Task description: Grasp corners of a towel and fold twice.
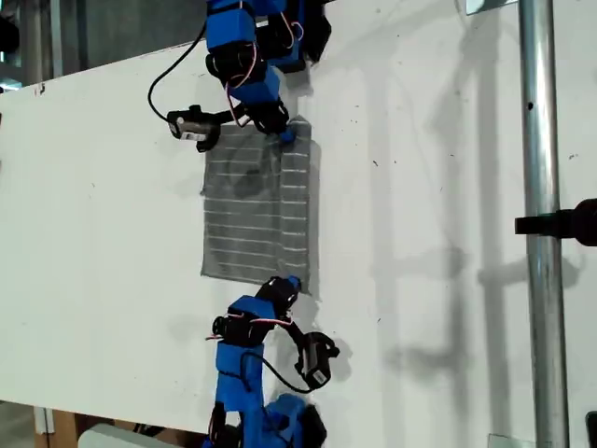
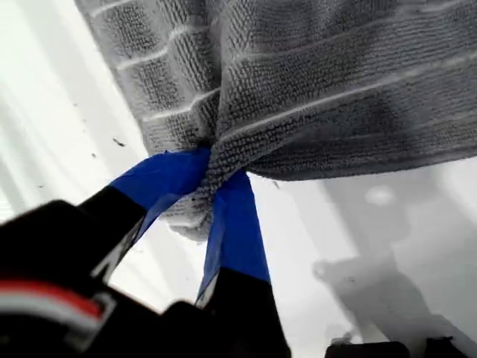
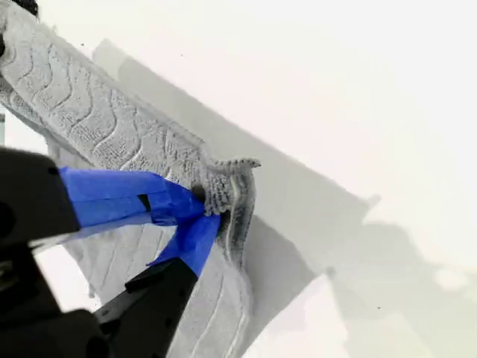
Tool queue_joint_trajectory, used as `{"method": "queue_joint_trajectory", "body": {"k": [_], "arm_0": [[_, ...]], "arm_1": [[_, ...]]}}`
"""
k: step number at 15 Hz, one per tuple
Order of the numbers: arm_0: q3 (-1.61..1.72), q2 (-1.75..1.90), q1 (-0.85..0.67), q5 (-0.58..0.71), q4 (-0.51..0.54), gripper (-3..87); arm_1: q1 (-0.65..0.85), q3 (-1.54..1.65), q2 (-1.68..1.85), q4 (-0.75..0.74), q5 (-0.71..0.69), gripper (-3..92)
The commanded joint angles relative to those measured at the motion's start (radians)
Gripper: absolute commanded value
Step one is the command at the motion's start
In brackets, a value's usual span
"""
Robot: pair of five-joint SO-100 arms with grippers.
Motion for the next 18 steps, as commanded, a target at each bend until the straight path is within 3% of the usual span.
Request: {"method": "queue_joint_trajectory", "body": {"k": [1,5,7,10,11,13,18], "arm_0": [[0.173,0.215,0.026,-0.066,-0.080,-2.9],[0.138,0.184,-0.247,0.179,-0.135,-2.9],[-0.055,0.025,-0.396,0.342,-0.127,-2.9],[-0.594,-0.354,-0.558,0.535,0.005,-2.9],[-0.638,-0.385,-0.603,0.574,-0.051,-2.9],[-0.638,-0.353,-0.676,0.572,-0.097,-2.9],[-0.578,-0.287,-0.669,0.489,-0.017,-2.8]], "arm_1": [[-0.052,-0.012,0.032,-0.044,0.028,-0.3],[0.344,-0.009,0.095,-0.006,-0.207,-0.3],[0.563,-0.003,0.077,-0.064,-0.351,-0.3],[0.819,-0.028,0.018,-0.183,-0.537,-0.3],[0.884,-0.051,-0.012,-0.222,-0.584,-0.3],[0.956,-0.103,-0.054,-0.310,-0.652,-0.3],[0.896,-0.160,-0.209,-0.399,-0.670,-0.3]]}}
